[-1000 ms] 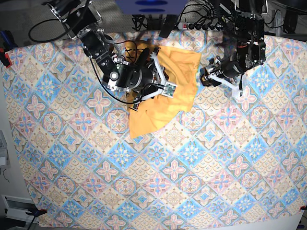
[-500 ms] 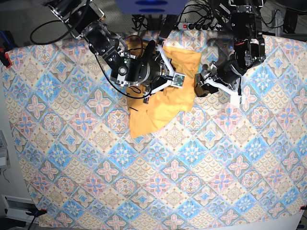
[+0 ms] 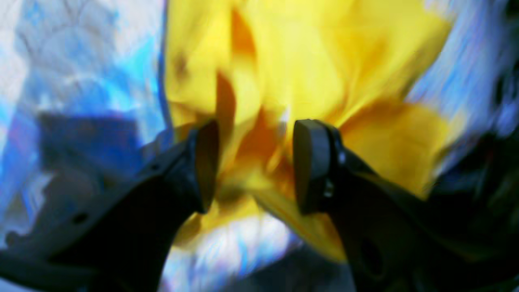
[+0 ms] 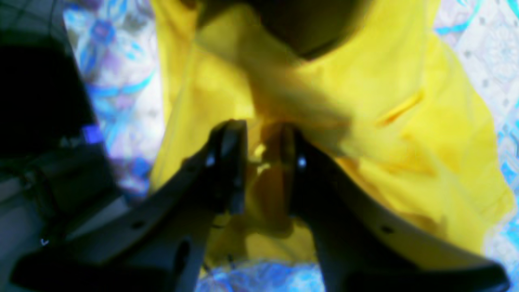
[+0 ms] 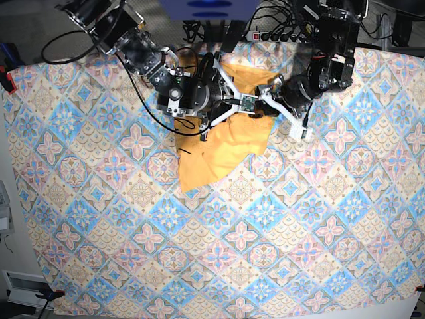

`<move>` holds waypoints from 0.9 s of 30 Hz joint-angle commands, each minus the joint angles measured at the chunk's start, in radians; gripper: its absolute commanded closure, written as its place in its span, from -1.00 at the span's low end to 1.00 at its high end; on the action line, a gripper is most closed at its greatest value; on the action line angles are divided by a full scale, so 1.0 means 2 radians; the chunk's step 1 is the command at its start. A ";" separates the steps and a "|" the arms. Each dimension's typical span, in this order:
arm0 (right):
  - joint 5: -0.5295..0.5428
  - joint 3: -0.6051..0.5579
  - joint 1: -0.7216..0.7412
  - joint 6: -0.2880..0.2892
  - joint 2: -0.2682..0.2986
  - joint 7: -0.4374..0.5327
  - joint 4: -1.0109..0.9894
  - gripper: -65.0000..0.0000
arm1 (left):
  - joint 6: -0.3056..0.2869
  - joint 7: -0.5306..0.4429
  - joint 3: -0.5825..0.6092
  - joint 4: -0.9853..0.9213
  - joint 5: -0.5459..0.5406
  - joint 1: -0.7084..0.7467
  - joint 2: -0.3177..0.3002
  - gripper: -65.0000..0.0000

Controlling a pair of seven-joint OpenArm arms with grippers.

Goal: Fold the T-shirt properly
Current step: 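Pull the shirt fabric with the right gripper away from the left gripper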

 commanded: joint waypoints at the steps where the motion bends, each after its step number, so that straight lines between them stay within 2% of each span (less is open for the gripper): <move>1: 0.002 0.003 0.010 -0.001 -0.002 0.008 0.008 0.55 | -0.004 -0.005 0.003 0.009 -0.008 0.006 -0.008 0.10; 5: 0.002 0.004 0.013 -0.001 -0.002 0.009 0.008 0.55 | -0.004 -0.005 0.004 0.009 -0.008 0.029 -0.034 0.10; 16: -0.002 0.007 0.012 -0.003 -0.002 0.025 0.008 0.55 | -0.004 -0.005 0.004 -0.006 -0.006 0.047 -0.079 0.10; 23: -0.002 0.073 0.000 -0.003 -0.004 0.025 0.010 0.56 | -0.004 -0.008 0.001 -0.005 -0.010 0.052 -0.092 0.10; 27: -0.002 0.104 -0.005 -0.003 -0.005 0.025 0.011 0.56 | -0.004 -0.008 -0.032 0.038 -0.008 0.074 -0.090 0.10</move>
